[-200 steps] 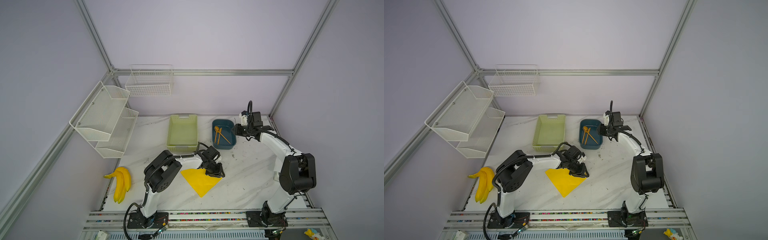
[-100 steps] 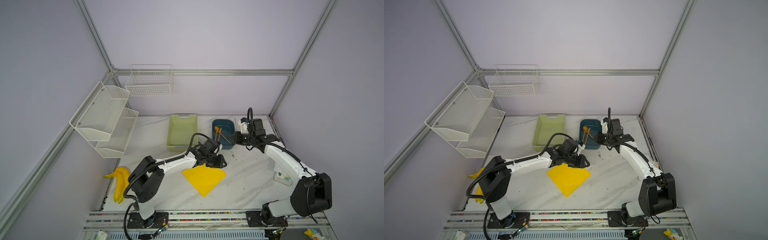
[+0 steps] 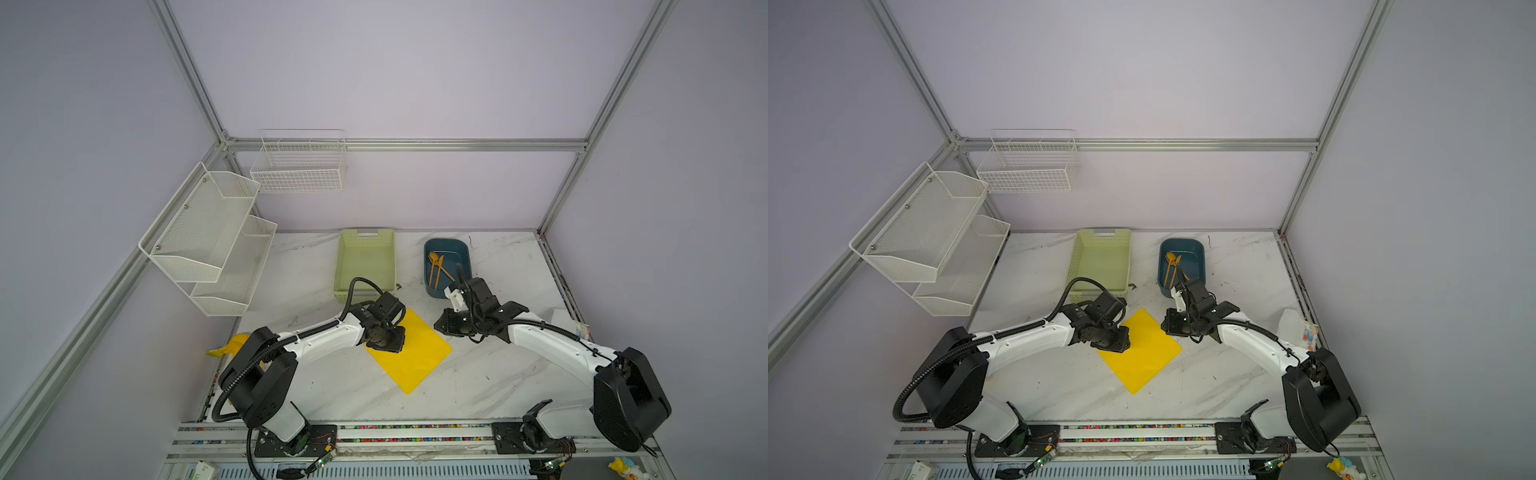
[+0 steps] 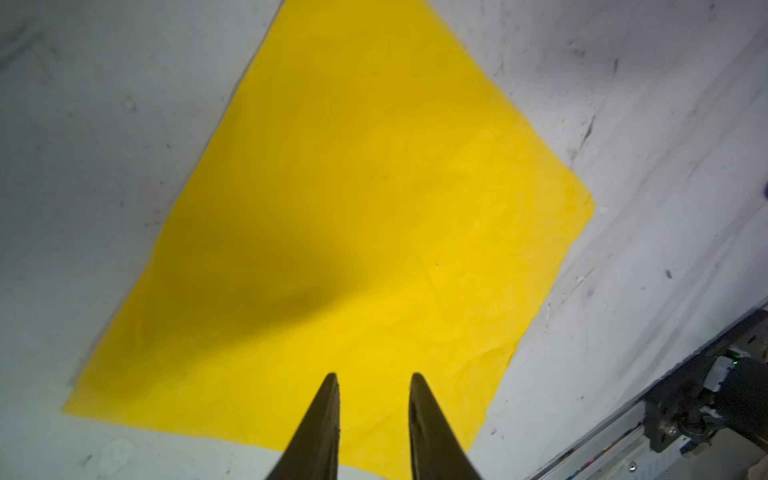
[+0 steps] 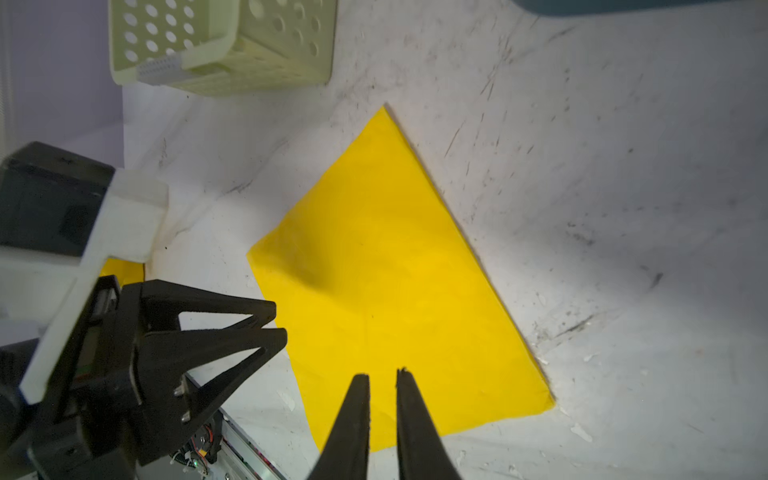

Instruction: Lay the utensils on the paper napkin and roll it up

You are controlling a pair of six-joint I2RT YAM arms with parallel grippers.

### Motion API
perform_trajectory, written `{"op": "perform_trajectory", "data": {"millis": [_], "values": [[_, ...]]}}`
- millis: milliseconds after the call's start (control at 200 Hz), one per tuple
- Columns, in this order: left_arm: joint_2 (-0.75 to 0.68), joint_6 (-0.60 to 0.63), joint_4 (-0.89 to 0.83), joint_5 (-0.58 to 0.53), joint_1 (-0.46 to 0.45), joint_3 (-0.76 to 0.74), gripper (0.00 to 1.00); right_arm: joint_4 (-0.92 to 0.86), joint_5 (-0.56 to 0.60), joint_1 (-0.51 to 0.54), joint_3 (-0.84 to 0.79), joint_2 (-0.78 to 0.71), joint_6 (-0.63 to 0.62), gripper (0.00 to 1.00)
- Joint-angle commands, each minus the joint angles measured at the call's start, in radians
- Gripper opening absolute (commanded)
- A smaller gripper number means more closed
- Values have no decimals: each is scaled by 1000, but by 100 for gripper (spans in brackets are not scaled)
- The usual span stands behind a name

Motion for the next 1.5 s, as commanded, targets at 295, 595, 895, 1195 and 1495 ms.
{"op": "perform_trajectory", "data": {"millis": [295,595,895,1195,1495], "values": [[6,-9,62,115,-14,-147,28,-15,124,23,64,-15,33,17],[-1,-43,82,141,-32,-185,28,-68,225,21,165,-67,27,19],[-93,-16,-14,45,-20,-89,31,-83,383,9,298,-28,-12,21],[-204,50,-90,32,64,67,32,-96,284,-119,500,205,-123,24],[-228,203,-185,-26,217,244,38,-130,246,-185,699,440,-169,23]]}}
